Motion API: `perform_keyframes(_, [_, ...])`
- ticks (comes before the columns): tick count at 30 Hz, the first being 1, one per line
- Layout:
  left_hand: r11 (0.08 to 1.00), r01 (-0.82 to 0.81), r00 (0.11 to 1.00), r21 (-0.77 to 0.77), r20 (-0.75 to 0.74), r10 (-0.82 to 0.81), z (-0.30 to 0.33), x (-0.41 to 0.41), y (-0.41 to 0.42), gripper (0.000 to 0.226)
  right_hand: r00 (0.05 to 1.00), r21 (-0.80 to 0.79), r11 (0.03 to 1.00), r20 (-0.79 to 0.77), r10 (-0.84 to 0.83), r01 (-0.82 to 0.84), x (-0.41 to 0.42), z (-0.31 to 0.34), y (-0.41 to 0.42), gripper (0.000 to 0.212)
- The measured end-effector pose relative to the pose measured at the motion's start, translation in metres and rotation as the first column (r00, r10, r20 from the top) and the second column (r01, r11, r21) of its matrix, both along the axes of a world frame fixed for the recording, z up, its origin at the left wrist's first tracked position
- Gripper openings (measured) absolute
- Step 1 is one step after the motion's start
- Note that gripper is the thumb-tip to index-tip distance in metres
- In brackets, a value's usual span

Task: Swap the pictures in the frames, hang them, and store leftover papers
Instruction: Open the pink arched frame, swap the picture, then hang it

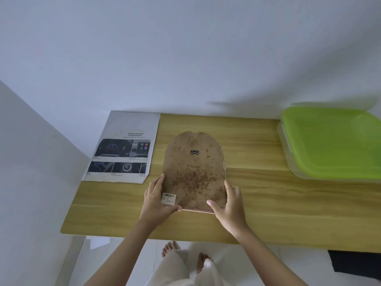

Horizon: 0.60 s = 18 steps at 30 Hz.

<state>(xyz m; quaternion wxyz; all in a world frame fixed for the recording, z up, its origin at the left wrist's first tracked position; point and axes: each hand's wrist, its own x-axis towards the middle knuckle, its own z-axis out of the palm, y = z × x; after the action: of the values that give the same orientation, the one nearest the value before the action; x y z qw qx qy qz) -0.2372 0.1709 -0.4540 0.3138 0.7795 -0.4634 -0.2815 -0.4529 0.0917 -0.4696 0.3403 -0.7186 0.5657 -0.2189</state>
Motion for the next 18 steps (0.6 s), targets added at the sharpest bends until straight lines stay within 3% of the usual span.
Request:
perform_keyframes(10, [1.0,0.009,0.994,0.008,0.108,-0.01,0.013,0.038,-0.012,0.116,0.998,0.021,0.999,0.045,-0.033,0.032,0.045,0.017,-0.01,0.087])
perform_keyframes(18, [0.983,0.167,0.984,-0.079,0.074,-0.161,0.032,0.005,-0.042,0.114,0.98,0.003,0.99,0.14,-0.14,0.141,-0.002,0.035,-0.021,0.086])
